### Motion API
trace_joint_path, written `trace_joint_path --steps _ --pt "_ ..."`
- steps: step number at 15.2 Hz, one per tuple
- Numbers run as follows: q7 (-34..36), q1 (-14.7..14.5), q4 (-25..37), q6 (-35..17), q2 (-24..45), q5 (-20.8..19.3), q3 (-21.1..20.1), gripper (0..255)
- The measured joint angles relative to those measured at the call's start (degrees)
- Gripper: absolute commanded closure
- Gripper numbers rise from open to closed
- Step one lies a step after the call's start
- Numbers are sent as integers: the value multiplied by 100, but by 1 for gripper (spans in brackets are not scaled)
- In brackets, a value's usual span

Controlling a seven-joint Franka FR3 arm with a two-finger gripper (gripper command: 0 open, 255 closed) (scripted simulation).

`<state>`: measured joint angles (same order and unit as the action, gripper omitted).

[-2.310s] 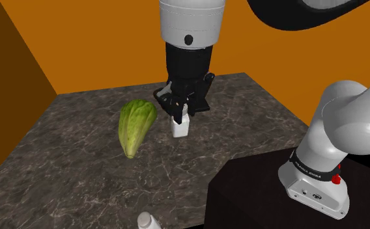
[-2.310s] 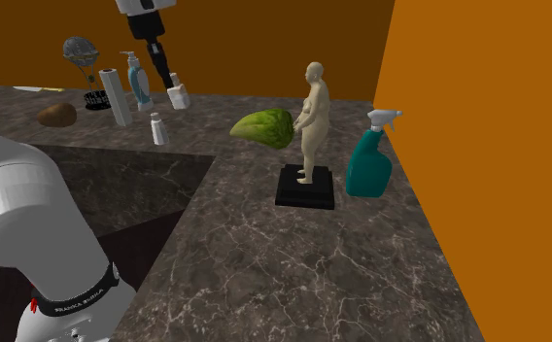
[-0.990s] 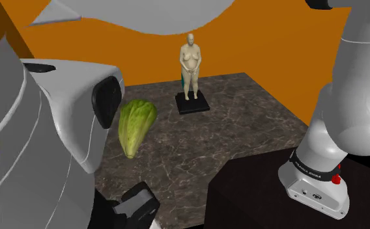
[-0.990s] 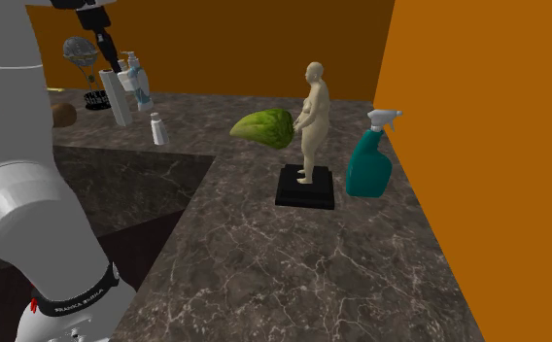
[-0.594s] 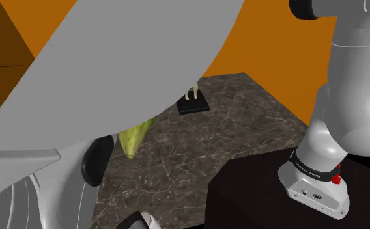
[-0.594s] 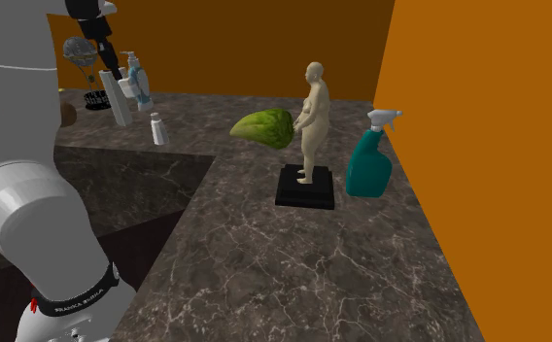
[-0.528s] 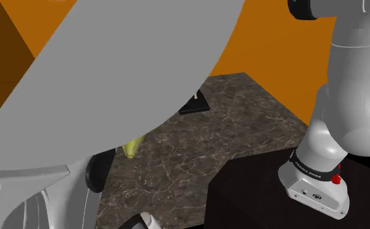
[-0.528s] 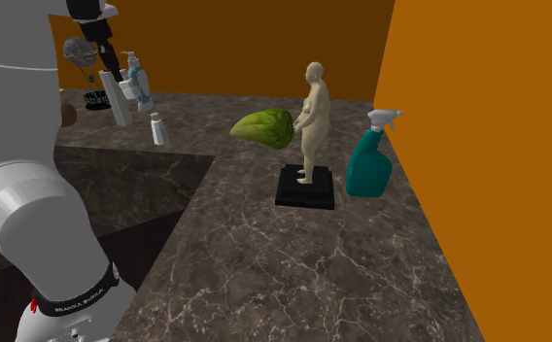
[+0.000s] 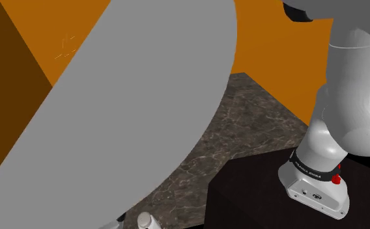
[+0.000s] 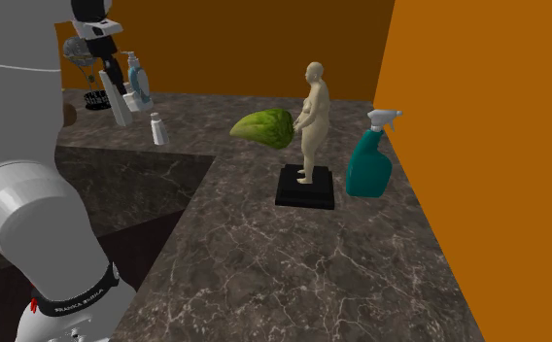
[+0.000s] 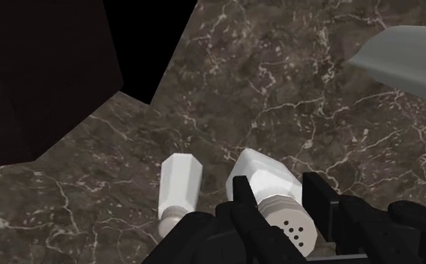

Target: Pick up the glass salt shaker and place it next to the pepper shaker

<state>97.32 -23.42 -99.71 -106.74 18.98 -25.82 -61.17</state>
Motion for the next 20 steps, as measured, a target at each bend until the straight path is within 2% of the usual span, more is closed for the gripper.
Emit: trace_joint_path --steps 8,20 --pt "189 -36 -413 -475 164 -213 119 255" --pt "531 -256 -760 -1017 556 -656 406 255"
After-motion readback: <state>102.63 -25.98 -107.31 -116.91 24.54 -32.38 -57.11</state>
